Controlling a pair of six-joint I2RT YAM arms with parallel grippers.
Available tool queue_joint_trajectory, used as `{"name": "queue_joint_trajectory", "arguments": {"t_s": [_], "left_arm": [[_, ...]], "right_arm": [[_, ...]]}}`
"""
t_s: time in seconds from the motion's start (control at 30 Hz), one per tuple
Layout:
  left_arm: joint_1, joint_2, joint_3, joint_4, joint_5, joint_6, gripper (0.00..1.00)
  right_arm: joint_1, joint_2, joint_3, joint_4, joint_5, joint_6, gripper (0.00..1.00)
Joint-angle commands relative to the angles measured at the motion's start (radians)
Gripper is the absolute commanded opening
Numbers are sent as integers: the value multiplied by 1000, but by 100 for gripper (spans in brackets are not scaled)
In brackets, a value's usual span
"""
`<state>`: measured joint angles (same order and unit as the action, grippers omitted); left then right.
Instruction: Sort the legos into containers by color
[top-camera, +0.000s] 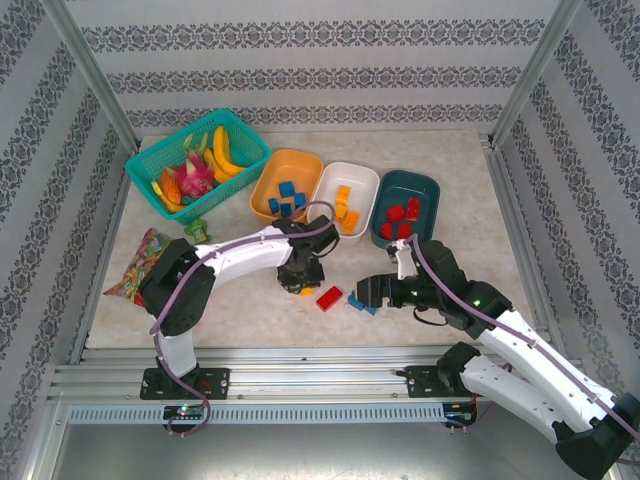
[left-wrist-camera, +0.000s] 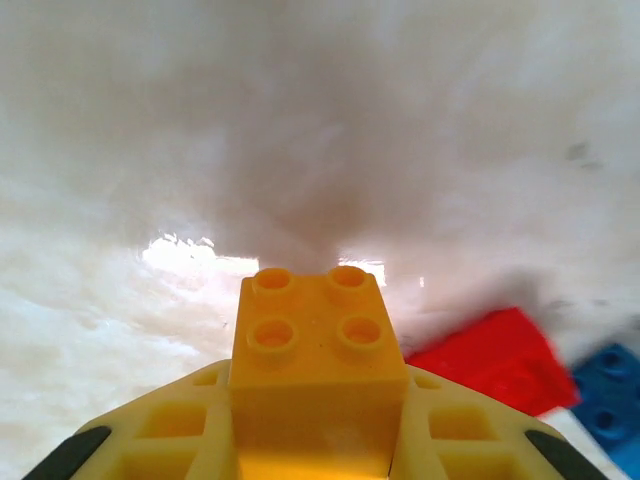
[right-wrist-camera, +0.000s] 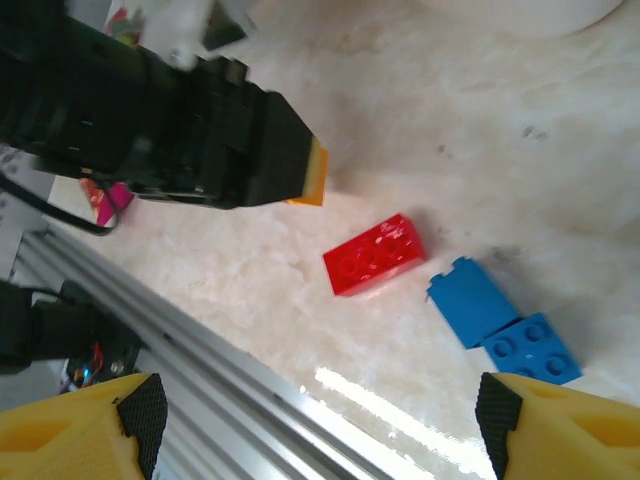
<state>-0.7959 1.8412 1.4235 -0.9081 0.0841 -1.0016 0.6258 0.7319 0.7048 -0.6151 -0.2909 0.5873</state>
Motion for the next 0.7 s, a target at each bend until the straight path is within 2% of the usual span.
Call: {"name": "queue_joint_trajectory", "arguments": {"t_s": [0.0,0.1,0.2,0.33,0.47,0.53,0.67], "left_arm": [[24,-23,167,-100,-89,129,26],[61,51,315,-86,-78,220,26],[107,177,501,-78,-22,295,25],[149,365,772,-43,16,390,25],[191,554,998,17,73,428,25],[209,618,1062,64,109,430,26],[221,684,1073,183,186,441,28]], "right_arm": [[-9,-31,92,3,160,40,83],[-32,-36,120,97,225,69,83],[-63,-8,152,162,257,105,83],[-132,58,220,177,208,129,83],[-161,72,251,165,189,128,83],[-170,63,248,157,184,130,83],[-183,35,231,128,187,141,83]]}}
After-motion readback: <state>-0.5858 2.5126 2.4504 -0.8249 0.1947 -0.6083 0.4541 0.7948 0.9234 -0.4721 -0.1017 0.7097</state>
